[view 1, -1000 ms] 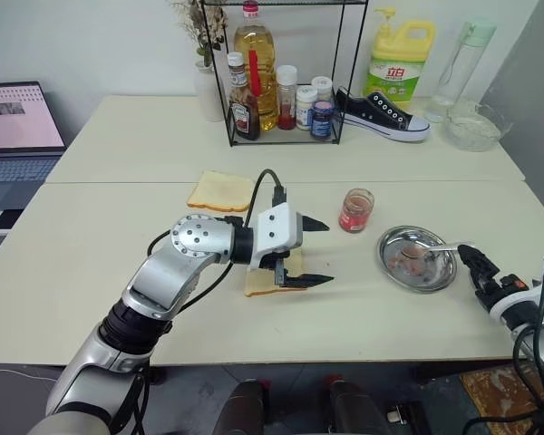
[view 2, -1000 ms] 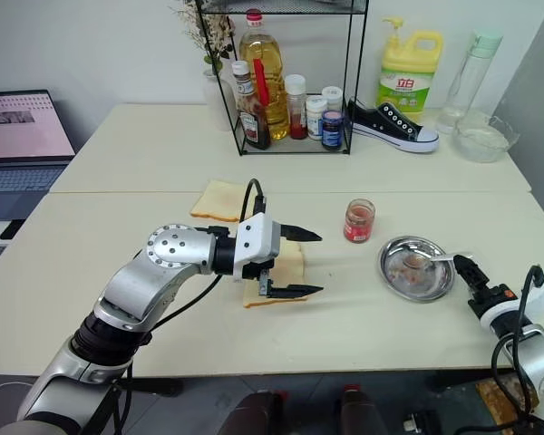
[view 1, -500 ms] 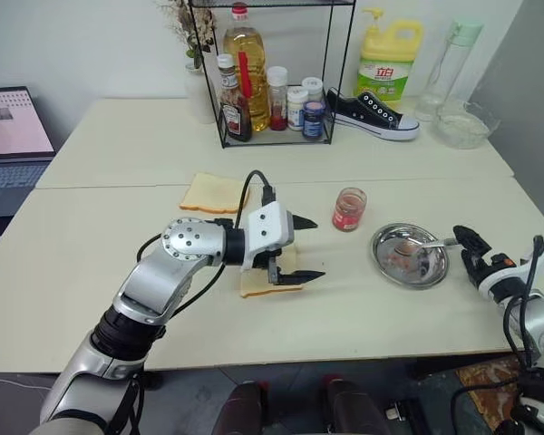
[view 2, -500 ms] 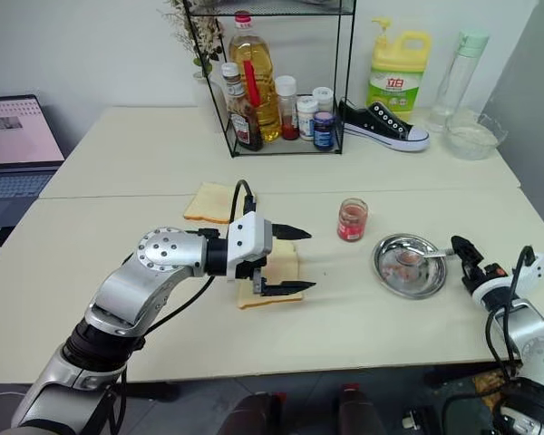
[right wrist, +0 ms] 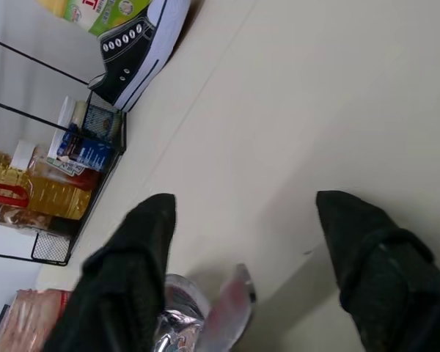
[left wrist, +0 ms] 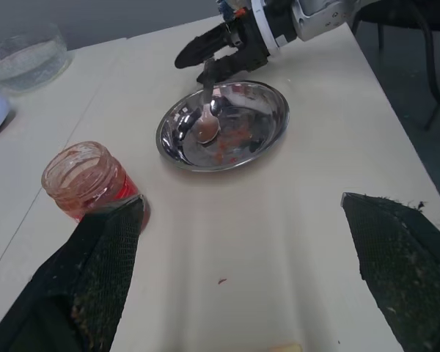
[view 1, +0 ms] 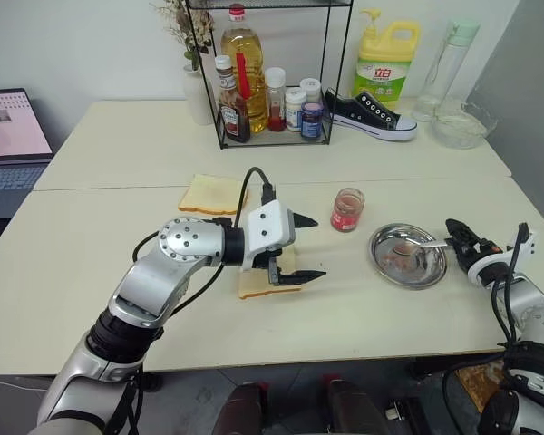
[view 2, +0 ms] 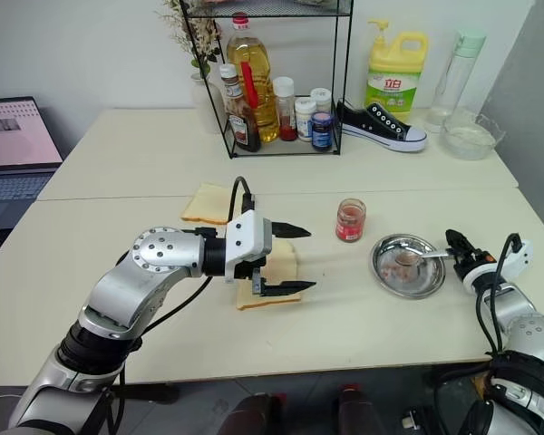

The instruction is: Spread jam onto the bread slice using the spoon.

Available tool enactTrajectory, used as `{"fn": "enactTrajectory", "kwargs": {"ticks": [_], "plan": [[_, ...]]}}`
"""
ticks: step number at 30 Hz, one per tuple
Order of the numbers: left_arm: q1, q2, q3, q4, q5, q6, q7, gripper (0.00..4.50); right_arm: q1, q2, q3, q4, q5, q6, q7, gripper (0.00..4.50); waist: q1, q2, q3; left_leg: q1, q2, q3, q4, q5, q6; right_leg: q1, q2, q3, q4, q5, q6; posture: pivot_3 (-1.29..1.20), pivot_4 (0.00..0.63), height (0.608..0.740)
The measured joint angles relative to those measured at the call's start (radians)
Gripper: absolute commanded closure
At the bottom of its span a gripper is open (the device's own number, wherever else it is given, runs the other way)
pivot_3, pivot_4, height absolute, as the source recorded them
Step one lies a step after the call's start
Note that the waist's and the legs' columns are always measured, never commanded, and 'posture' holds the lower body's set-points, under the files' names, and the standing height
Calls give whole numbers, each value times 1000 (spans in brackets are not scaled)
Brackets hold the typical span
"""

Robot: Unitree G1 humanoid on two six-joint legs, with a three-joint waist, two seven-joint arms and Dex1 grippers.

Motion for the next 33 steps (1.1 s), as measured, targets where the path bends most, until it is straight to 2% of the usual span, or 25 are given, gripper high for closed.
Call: {"fn": "enactTrajectory", "kwargs": {"ticks": [6, 13, 19, 23, 27, 29, 33], "plan": [[-3, 0, 8, 3, 0, -1, 0, 0, -8, 7, -4, -26, 9, 10, 9, 4472, 1, -2, -1, 3, 0, -1, 0, 0, 0, 4, 0, 0, -1, 0, 0, 0, 150, 740], [-9, 0, 11, 25, 1, -4, -1, 0, -9, 14, -16, -31, 32, 16, 9, 4494, 2, -2, -1, 6, 0, 0, -1, -1, 1, 7, 0, 0, -2, 0, 0, 0, 150, 740], [-10, 18, 80, 47, -18, 5, 1, 0, 24, -98, 148, -243, -44, 63, 87, 4494, 0, 1, 1, 6, 0, 0, -1, -1, 1, 5, 0, 0, -1, 0, 0, 0, 150, 740], [-9, 47, 149, 79, -26, 32, 1, 0, -64, -216, 219, -349, -47, 111, 142, 4494, 2, 4, 3, 5, -1, 0, -1, -1, 1, 5, -1, 0, -2, -1, 1, 0, 150, 740], [-13, 44, 184, 140, -26, 28, 7, 0, -242, -309, 329, -361, -103, 115, 238, 4494, 2, 4, 4, 5, -1, 1, -1, -1, 1, 4, -1, 0, -2, -1, 1, 0, 150, 740], [-32, 27, 191, 174, -24, 19, 23, 0, -355, -318, 388, -344, -158, 74, 285, 4494, 2, 3, 5, 5, 0, 0, -1, -1, 1, 4, -1, -1, -2, -1, 1, 0, 150, 740], [-44, 5, 189, 189, -15, -6, 32, 0, -422, -270, 484, -287, -260, -11, 339, 4494, 5, 2, 5, 1, -1, -1, -1, -1, 2, 2, -1, -1, -3, -1, 1, 0, 150, 740]]}}
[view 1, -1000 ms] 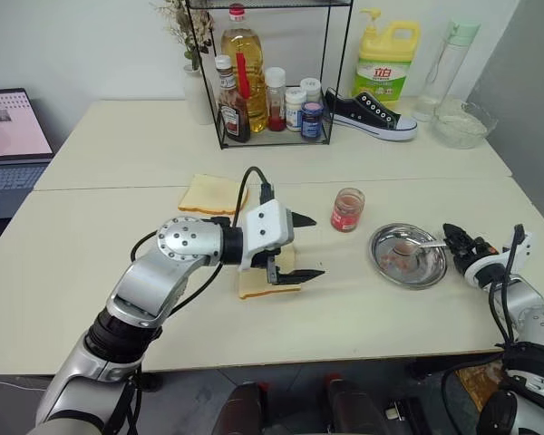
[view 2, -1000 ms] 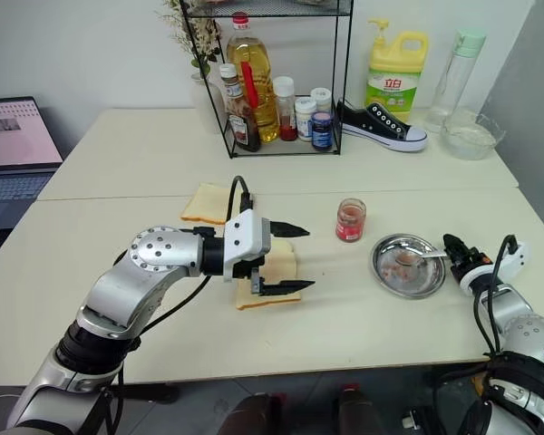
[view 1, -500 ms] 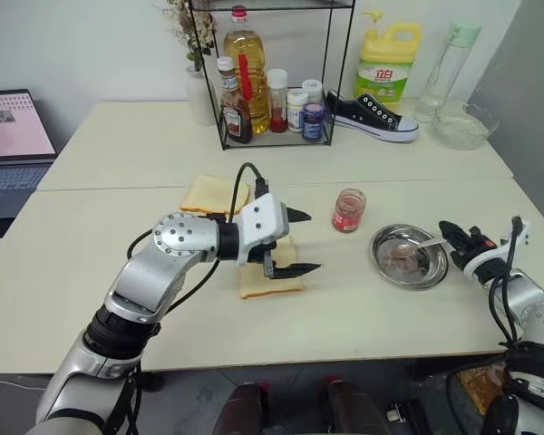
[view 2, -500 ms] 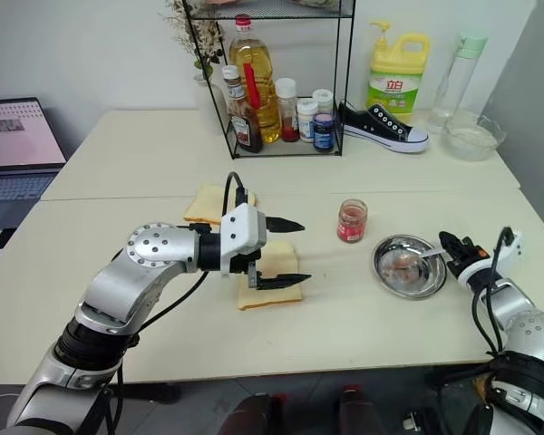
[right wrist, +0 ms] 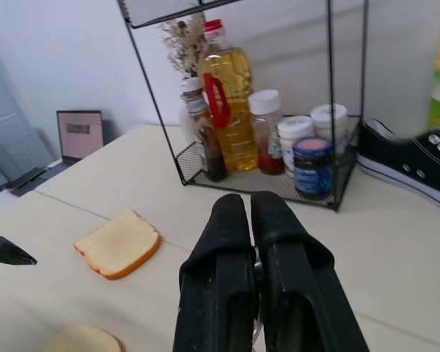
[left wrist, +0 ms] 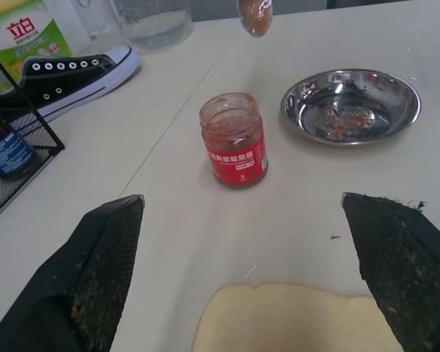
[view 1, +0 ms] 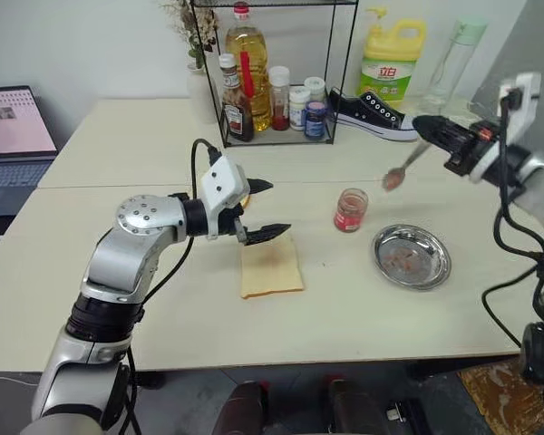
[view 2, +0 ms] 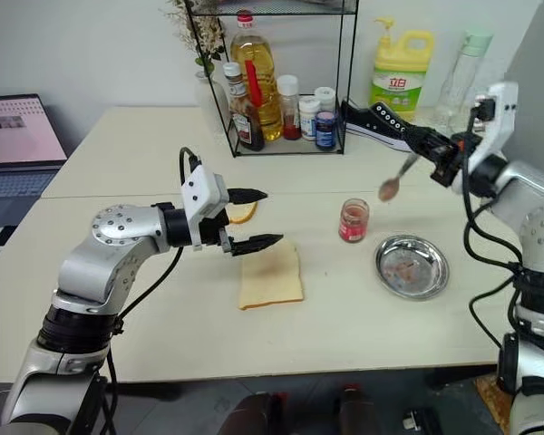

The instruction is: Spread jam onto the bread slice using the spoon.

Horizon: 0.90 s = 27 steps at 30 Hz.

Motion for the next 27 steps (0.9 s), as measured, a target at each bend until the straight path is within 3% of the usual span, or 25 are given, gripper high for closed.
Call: {"fn": "enactTrajectory", "kwargs": {"ticks": [4, 19, 27], "plan": [[0, -25, -12, 4, 13, -9, 15, 0, -8, 71, 82, 65, -84, -50, 24, 4494, 1, 0, 0, -12, -1, 0, 3, 1, -1, -12, -1, 0, 4, 1, 0, 0, 150, 740], [1, -29, -20, 0, 21, -12, 39, 0, -58, 130, 170, 139, -292, -217, 132, 4494, -1, 0, 0, -11, -1, 0, 2, 0, -1, -11, -1, -1, 3, 1, 0, 0, 150, 740], [2, -27, -20, -9, 21, -12, 53, 0, 3, 142, 242, 140, -427, -350, 166, 4494, -1, 0, 0, -11, -1, 0, 3, 1, -1, -11, -1, -1, 3, 1, 0, 0, 150, 740]]}}
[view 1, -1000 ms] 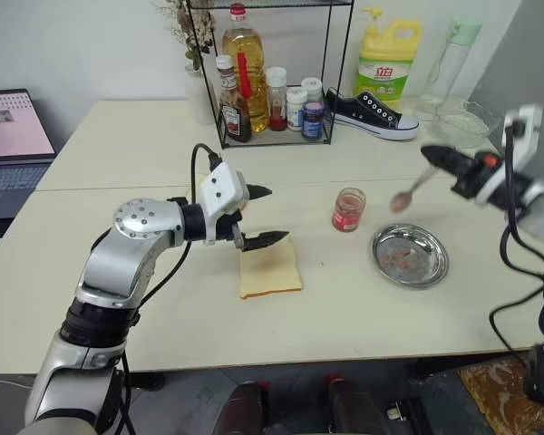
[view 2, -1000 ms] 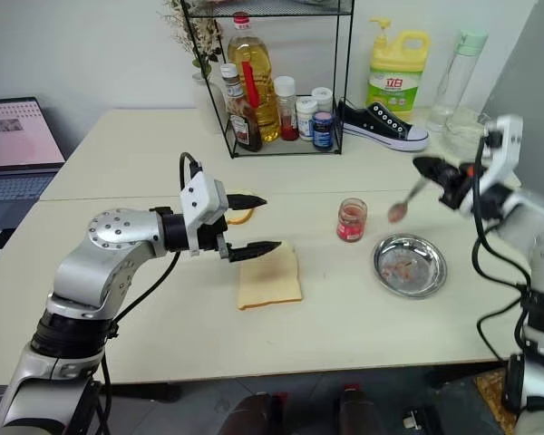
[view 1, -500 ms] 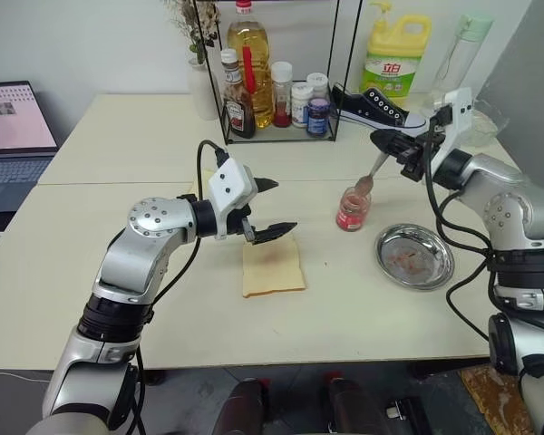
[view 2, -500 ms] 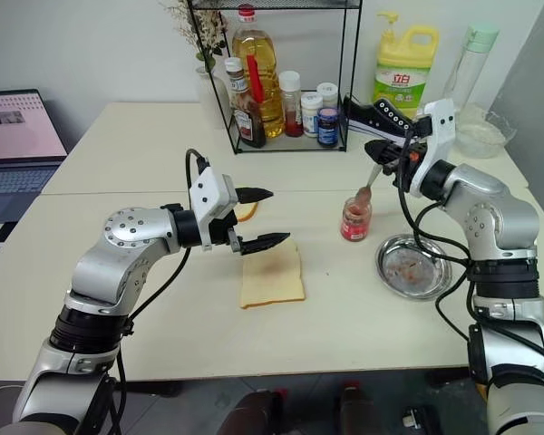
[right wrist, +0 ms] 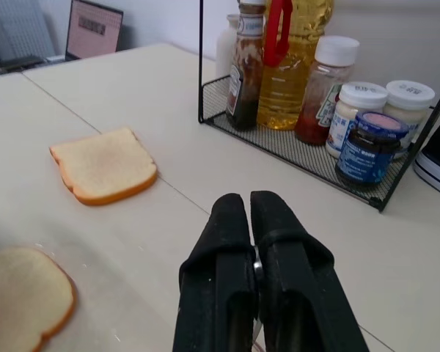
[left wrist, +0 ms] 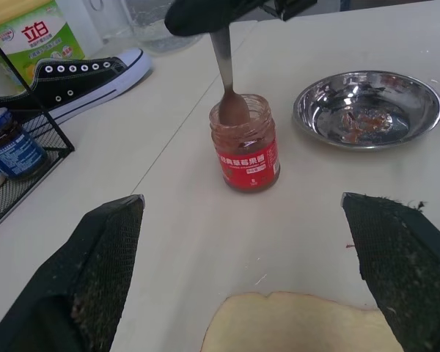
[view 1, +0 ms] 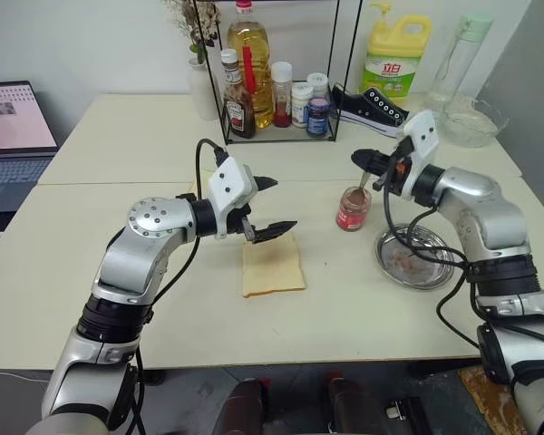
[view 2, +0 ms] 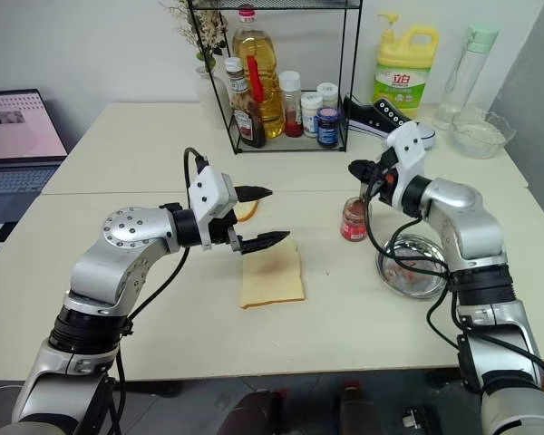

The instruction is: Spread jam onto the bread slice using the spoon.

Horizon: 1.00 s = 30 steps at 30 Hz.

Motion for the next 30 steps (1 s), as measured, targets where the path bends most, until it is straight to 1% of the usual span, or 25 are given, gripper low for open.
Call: {"fn": "enactTrajectory", "kwargs": {"ticks": [4, 8, 13, 16, 23, 30], "plan": [[6, 8, 0, -23, 0, 0, 1, 0, 19, 2, 18, 0, -66, -67, 13, 4494, 0, 0, 0, 0, 0, 0, 0, 0, 0, 0, 0, 0, 0, 0, 0, 0, 150, 740], [7, 10, 0, -25, 0, 0, 2, 0, 29, 2, 24, 0, -99, -106, 21, 4494, 0, 0, 0, 0, 0, 0, 0, 0, 0, 0, 0, 0, 0, 0, 0, 0, 150, 740], [7, 12, 0, -25, 0, 6, 2, 0, 60, 17, 26, 0, -123, -114, 24, 4494, 0, 0, 0, 0, 0, 0, 0, 0, 0, 0, 0, 0, 0, 0, 0, 0, 150, 740], [7, 14, 0, -25, 0, 9, 1, 0, 70, 51, 28, 9, -116, -92, 21, 4494, 0, 0, 0, 0, 0, 0, 0, 0, 0, 0, 0, 0, 0, 0, 0, 0, 150, 740], [8, 17, 0, -30, 0, 12, 2, 0, 70, 119, -53, -8, -22, 71, -23, 4494, 0, 0, 0, 1, 0, -1, 0, 0, 0, 0, 0, 0, 0, 0, 0, 0, 150, 740], [14, 19, 0, -37, -1, 13, 4, 0, 40, 209, -228, -23, 141, 331, -163, 4494, -2, 0, 0, 1, 1, -1, 0, 0, 0, 0, 0, 0, 1, 0, 0, 0, 150, 740]]}}
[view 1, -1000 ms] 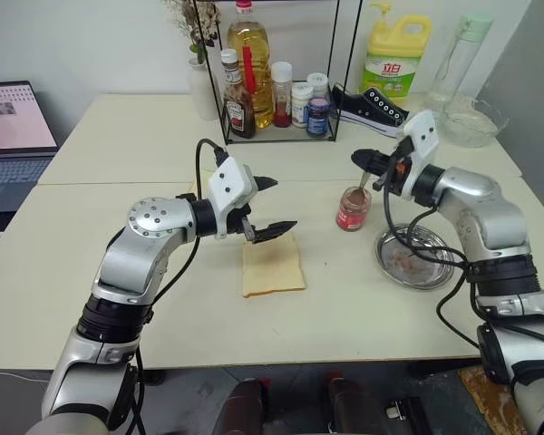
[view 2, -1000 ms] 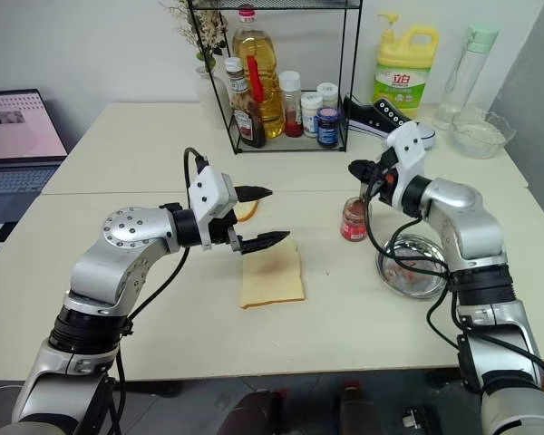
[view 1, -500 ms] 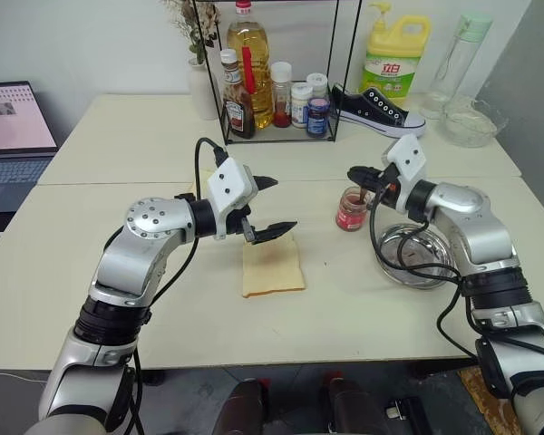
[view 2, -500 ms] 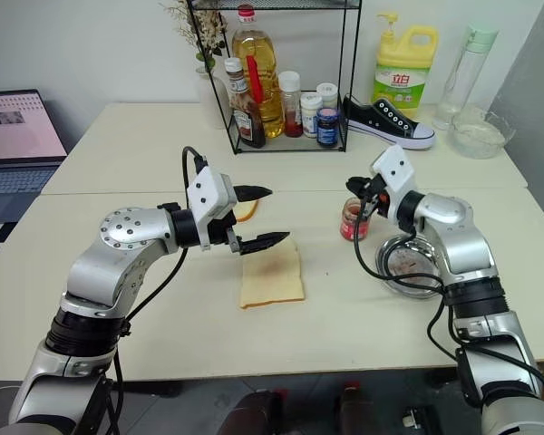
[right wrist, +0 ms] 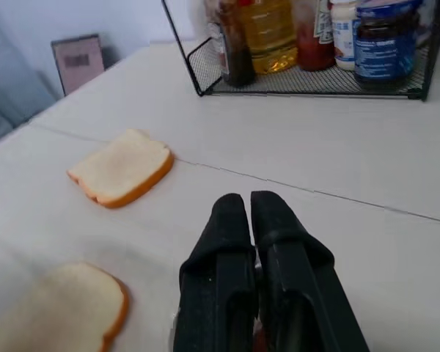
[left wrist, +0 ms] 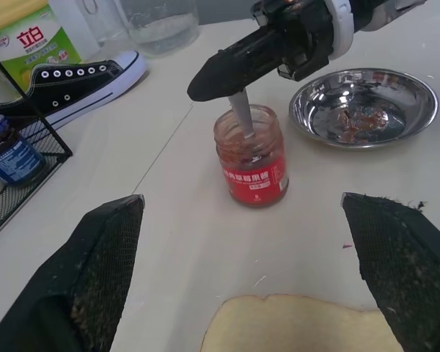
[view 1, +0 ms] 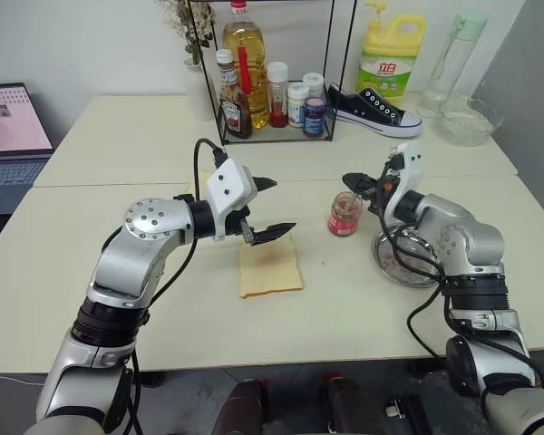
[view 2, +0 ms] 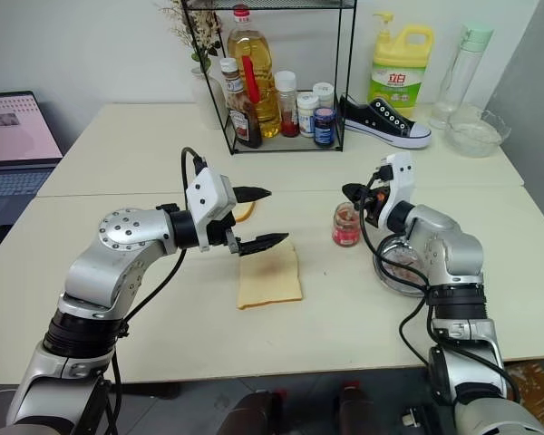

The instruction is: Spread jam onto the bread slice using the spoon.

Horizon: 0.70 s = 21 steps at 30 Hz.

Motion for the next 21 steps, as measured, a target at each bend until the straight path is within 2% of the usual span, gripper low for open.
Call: {"fn": "enactTrajectory", "kwargs": {"ticks": [8, 21], "plan": [[-1, 0, 0, 2, 0, -1, -1, 0, -66, 46, -213, 12, 160, 172, -183, 4494, 0, 0, 0, 0, 0, 0, 0, 0, 0, 0, 0, 0, 0, 0, 0, 0, 150, 740], [-19, 3, 0, 51, 0, -11, -28, 0, -82, 58, -423, 5, 383, 312, -393, 4494, -1, 0, 0, 0, 0, 1, 0, 0, 0, 0, 0, 0, 0, 0, 0, 0, 150, 740]]}}
